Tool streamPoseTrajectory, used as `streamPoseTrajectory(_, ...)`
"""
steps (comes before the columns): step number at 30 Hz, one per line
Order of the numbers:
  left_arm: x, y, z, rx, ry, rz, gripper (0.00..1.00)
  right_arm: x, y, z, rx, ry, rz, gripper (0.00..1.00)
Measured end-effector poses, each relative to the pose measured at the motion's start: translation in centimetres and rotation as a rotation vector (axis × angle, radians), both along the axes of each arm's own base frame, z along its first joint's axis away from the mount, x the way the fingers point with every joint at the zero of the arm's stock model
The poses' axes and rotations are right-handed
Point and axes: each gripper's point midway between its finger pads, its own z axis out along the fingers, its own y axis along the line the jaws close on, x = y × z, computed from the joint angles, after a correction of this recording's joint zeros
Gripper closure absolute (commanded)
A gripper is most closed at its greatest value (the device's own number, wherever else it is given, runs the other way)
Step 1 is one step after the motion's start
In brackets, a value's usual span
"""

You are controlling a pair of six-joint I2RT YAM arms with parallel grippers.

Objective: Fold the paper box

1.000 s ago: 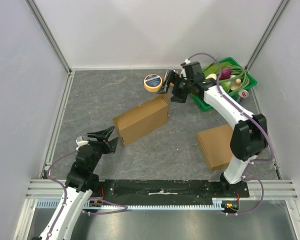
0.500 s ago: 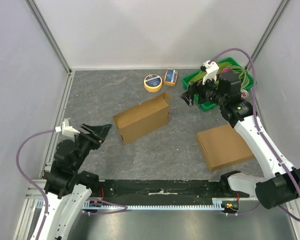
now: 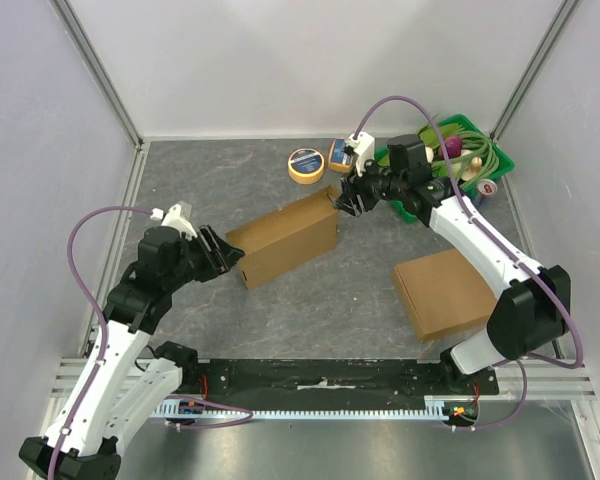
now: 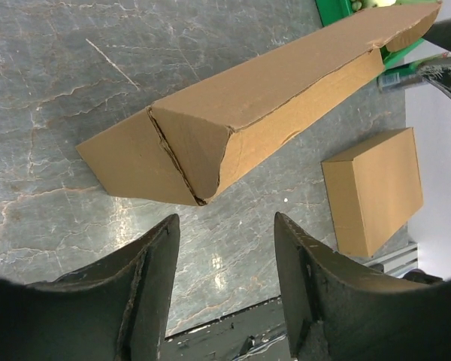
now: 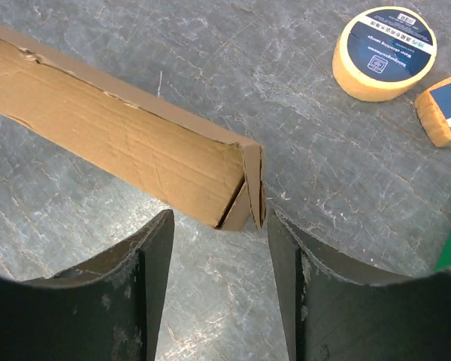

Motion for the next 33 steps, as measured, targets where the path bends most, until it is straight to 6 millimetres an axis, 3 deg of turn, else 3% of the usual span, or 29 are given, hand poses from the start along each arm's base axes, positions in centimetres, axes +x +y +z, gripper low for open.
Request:
streamPoseTrajectory(7, 0.3, -0.2, 0.3, 0.035, -0.007, -0.037, 0.41, 1.0, 0.5, -1.5, -0.069, -0.018, -0.015, 0.66)
streamPoseTrajectory(18, 1.7, -0.5, -0.2, 0.070, 0.010, -0.055, 0.40, 1.6, 0.8, -1.7, -0.107, -0.049, -0.060, 0.79)
streamPoseTrajectory(24, 2.3, -0.8, -0.6, 0.076, 0.016, -0.064, 0.47, 1.6, 1.6, -2.9, -0.129, -0.034, -0.065, 1.00)
streamPoseTrajectory(33, 2.7, -0.6, -1.1, 0.103, 0.020, -0.065, 0.57, 1.7, 1.6, -2.5, -0.103, 0.025, -0.148, 1.00)
